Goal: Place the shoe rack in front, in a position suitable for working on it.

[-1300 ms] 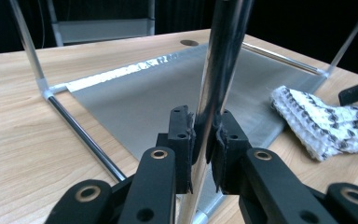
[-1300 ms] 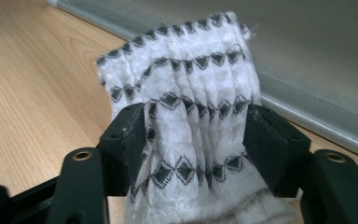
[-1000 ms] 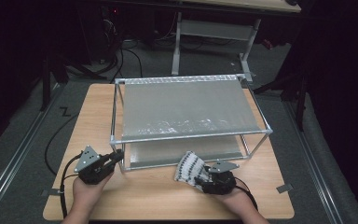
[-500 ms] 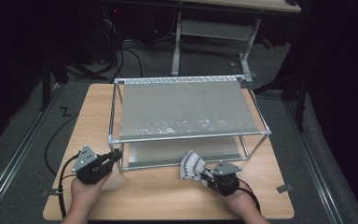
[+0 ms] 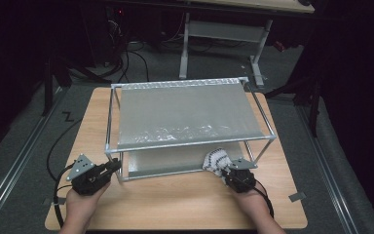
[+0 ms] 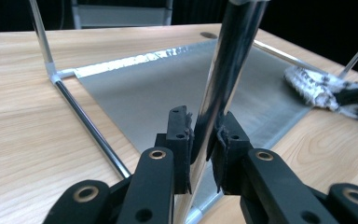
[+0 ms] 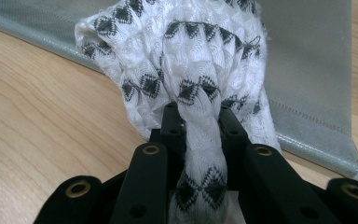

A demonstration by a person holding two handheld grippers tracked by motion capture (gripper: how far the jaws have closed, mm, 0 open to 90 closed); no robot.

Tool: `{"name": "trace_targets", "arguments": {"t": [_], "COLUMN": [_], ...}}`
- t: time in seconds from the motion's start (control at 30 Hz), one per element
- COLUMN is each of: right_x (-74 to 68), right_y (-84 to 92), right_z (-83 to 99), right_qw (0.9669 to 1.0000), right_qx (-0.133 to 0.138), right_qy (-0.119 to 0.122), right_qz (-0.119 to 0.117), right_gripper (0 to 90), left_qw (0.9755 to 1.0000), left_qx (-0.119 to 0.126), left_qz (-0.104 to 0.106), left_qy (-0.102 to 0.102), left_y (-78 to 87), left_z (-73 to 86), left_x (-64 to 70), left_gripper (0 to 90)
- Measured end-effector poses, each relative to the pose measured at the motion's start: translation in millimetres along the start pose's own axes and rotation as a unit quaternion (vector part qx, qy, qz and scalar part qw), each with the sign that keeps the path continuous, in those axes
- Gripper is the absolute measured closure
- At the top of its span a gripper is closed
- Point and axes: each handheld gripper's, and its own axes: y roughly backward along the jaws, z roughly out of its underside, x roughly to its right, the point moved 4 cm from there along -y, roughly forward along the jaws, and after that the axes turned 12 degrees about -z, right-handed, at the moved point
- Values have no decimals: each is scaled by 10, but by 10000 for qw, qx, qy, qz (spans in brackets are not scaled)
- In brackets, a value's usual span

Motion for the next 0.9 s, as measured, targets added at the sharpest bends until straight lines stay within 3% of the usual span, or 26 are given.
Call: {"name": "trace_targets", "arguments": {"t": [0.03, 0.07, 0.1, 0.17, 0.23, 0.3, 0.33, 0.37, 0.47, 0.53, 0.57, 0.63, 0.73, 0.83, 0.9], "right_x": [5, -41, -9, -15, -28, -37, -78, -7, -8, -38, -41, -21, 100, 226, 309], "right_y": [-16, -27, -45, -77, -104, -79, -29, 50, 315, 424, 447, 468, 554, 723, 862], "right_z": [-15, -14, -39, -71, -105, -181, -233, -317, -463, -438, -400, -346, -293, -302, -320], "right_qw": [9999, 9998, 9999, 9998, 9998, 9999, 9994, 9994, 9953, 9916, 9910, 9930, 9912, 9862, 9807], "right_qx": [22, 9, 59, 80, 77, 85, 127, 333, 966, 1286, 1328, 1170, 1238, 1469, 1676], "right_qy": [97, -188, 83, 111, -39, -30, -260, 81, -50, -99, -127, -5, -260, -424, -557], "right_qz": [-42, -90, -101, -110, -169, -146, -171, -44, 47, 95, 96, 191, 384, 629, 837], "right_gripper": [772, 772, 772, 771, 769, 768, 768, 767, 766, 765, 764, 759, 758, 757, 756], "left_qw": [10000, 9998, 9996, 9992, 9993, 9991, 9991, 9989, 9979, 9980, 9980, 9979, 9979, 9979, 9979], "left_qx": [-27, -67, -92, -54, 28, 108, 139, 156, 156, 203, 208, 212, 203, 198, 203], "left_qz": [-15, -56, -94, -93, -76, -60, -28, -11, -57, -57, -47, -21, -7, 1, 6], "left_qy": [-48, -157, -258, -373, -369, -394, -406, -435, -620, -599, -600, -606, -616, -621, -612], "left_y": [27, 55, 78, 111, 126, 125, 124, 120, 120, 123, 120, 111, 109, 109, 102], "left_z": [5, 5, 5, 8, 25, 48, 56, 56, 49, 58, 57, 52, 51, 50, 48], "left_x": [-7, -15, -21, -39, -59, -75, -79, -83, -86, -98, -107, -122, -128, -129, -133], "left_gripper": [791, 793, 797, 801, 803, 803, 804, 804, 808, 808, 808, 808, 808, 808, 808]}}
